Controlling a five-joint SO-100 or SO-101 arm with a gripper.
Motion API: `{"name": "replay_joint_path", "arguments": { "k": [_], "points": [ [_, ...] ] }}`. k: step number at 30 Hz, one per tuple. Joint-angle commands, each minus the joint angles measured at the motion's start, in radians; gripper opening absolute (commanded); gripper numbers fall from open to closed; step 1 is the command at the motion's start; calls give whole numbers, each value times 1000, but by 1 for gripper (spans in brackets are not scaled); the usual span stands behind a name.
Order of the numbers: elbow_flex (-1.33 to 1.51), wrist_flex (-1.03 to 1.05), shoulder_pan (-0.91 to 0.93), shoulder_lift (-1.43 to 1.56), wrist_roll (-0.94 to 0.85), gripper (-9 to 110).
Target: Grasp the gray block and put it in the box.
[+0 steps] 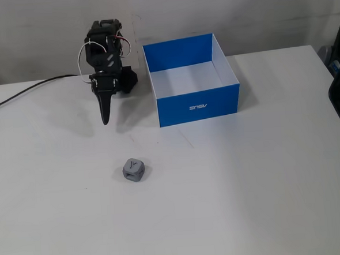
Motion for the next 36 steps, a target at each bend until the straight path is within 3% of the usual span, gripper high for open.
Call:
{"name": "replay_joint_path", "arguments": {
  "k": [1,10,25,36],
  "points": [
    [-83,91,9,9,-44,0],
    [-268,101,31,-109,-94,2],
    [-601,94,21,-515,-304,19],
    [-801,25,40,-873,-319,23]
  ]
}}
